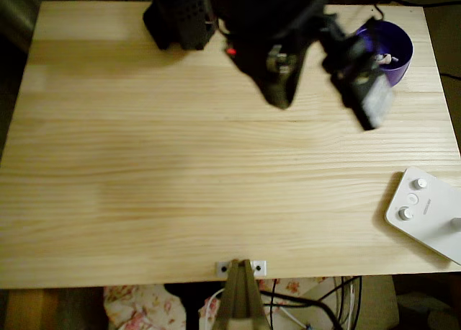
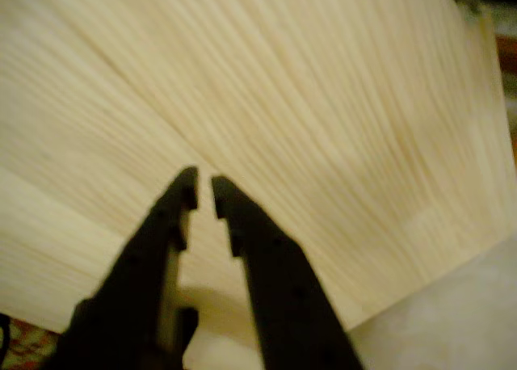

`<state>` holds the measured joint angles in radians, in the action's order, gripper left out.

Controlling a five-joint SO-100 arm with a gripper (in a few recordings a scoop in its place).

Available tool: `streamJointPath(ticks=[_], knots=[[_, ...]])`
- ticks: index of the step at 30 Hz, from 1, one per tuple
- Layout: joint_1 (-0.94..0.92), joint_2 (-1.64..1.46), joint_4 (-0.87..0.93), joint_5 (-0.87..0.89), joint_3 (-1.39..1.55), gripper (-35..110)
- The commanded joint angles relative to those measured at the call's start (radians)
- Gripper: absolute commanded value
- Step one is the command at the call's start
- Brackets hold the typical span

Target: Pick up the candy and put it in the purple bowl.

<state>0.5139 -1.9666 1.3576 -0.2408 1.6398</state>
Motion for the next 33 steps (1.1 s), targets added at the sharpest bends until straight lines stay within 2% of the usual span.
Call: streamJointPath(ticks=[1,7,12,20,26,33], knots=[[-0.103,-0.14,0.008,-0.017,0.008,2],[-0.259,-0.204,0.015,-0.009,0.064,2],[-0.371,-0.295,-0.118,-0.225,0.215,-1],[-0.485,-0.41,-0.132,-0.268,0.374,-1],[-0.572,-0.472,-0.106,-0.028,0.502,0],[-0.695,-0.649,-0.167,0.114,0.744,-1]])
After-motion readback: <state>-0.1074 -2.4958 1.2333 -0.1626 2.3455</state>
